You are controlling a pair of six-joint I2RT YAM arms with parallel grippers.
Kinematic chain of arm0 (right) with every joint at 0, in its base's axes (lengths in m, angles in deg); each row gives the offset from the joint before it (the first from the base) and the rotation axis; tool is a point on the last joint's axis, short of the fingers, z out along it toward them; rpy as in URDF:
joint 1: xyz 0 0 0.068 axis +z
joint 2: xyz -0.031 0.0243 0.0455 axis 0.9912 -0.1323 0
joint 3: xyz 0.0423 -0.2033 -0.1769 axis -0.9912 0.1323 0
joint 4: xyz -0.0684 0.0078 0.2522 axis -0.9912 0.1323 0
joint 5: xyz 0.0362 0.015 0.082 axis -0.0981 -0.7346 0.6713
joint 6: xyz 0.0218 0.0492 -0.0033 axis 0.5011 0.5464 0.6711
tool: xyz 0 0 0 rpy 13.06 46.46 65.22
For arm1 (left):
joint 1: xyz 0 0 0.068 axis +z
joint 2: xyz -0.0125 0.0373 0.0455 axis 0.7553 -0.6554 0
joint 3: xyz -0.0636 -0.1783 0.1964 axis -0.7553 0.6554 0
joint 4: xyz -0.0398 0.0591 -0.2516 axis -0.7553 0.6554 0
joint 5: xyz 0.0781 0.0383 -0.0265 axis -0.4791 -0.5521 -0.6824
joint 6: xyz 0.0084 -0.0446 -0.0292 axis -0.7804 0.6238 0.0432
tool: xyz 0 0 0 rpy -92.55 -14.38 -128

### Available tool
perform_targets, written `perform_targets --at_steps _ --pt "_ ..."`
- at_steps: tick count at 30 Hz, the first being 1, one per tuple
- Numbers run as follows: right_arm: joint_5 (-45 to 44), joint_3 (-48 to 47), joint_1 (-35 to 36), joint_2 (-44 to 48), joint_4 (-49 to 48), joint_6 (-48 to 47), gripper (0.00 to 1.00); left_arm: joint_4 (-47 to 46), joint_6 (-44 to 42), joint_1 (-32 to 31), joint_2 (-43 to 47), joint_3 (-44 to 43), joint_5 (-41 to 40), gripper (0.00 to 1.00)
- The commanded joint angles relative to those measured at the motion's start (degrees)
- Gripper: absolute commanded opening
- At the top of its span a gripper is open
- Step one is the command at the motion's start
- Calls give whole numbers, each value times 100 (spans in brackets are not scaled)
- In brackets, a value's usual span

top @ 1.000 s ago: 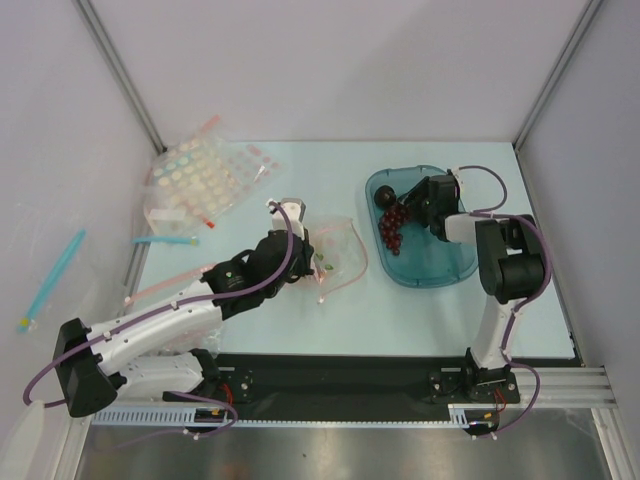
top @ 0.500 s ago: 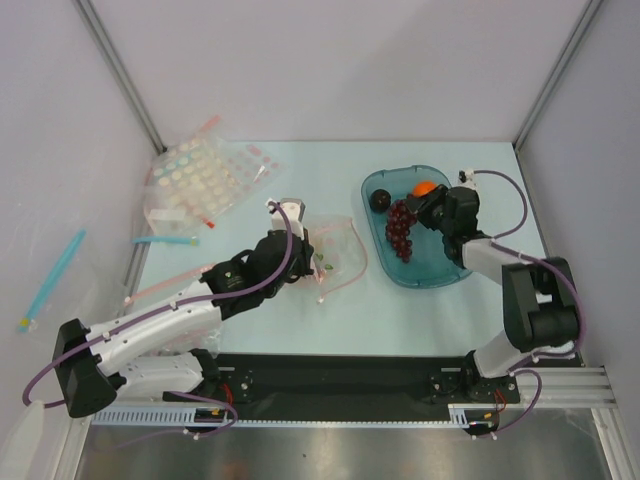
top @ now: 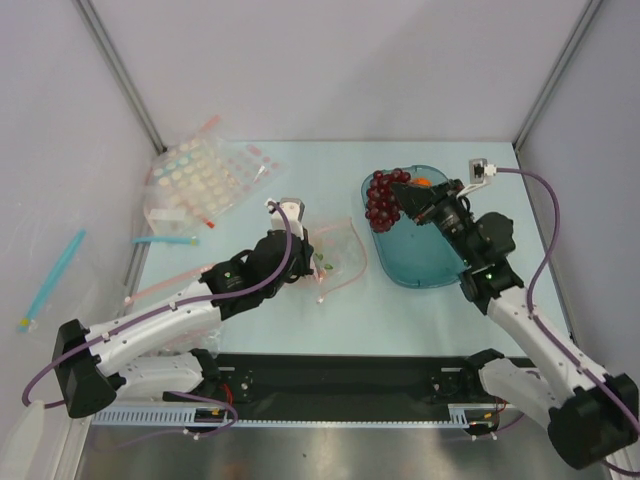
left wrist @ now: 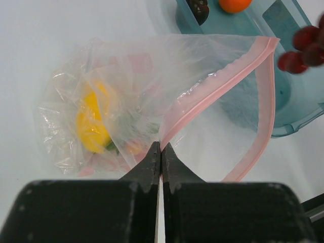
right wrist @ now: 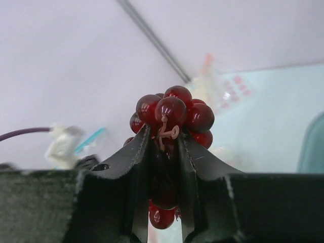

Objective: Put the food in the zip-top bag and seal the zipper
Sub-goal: Place the fake fruit in the zipper food storage bag.

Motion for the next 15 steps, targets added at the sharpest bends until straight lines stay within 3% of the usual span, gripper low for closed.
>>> perform_targets --at_steps 1,6,15 --pt "23 -1 464 662 -257 -567 14 -101 55 34 67 -200 2 0" --pt "58 -18 976 936 -291 -761 13 -66 72 34 -48 -262 124 0" --pt "-3 17 1600 471 -608 -911 12 -75 107 42 13 -314 555 0"
